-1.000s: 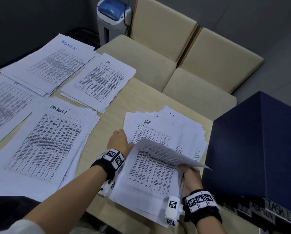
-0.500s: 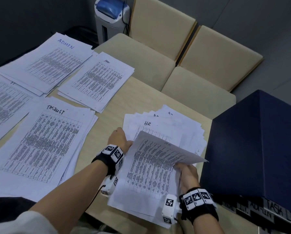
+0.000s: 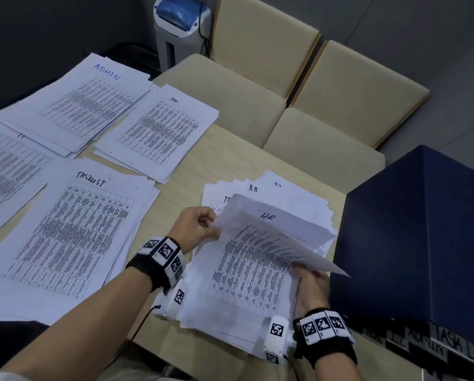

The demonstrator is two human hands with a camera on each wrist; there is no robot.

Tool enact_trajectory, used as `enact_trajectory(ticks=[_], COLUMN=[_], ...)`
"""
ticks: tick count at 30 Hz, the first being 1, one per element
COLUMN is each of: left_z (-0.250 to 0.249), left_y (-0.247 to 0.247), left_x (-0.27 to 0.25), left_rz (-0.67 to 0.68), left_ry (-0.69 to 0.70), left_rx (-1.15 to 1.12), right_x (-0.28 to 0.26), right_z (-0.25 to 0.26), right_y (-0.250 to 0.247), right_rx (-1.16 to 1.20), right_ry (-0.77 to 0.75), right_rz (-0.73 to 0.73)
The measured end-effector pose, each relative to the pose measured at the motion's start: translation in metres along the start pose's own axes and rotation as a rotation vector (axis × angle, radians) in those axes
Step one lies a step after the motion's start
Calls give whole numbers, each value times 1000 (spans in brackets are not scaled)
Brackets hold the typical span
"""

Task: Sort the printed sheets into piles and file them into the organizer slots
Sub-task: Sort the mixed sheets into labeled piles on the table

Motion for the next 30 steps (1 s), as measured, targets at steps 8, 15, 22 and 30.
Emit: enact_trajectory(ticks=[8, 15, 22, 30], left_z=[0, 4, -16, -16], left_y=[-6, -9, 8, 3], left_x=[-6, -5, -14, 34], left_rz=[-261, -189, 44, -198], left_ry=[-81, -131, -202, 32], left_rx=[62, 57, -168, 496], right_x=[0, -1, 13, -2], right_z=[16, 6, 0, 7], right_y=[-6, 1, 9, -7], right_rx=[107, 208, -24, 96], right_ry=[-132, -26, 199, -75], right_rz=[-137, 64, 272, 29])
Point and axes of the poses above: each hand's wrist, its own x-axis towards the middle knuckle, its own y-axis out of the palm, z = x × y, the point moved 2 cm from there along x, towards the middle knuckle, and after that the axes turned 2 degrees about x, right-handed, at the moved point
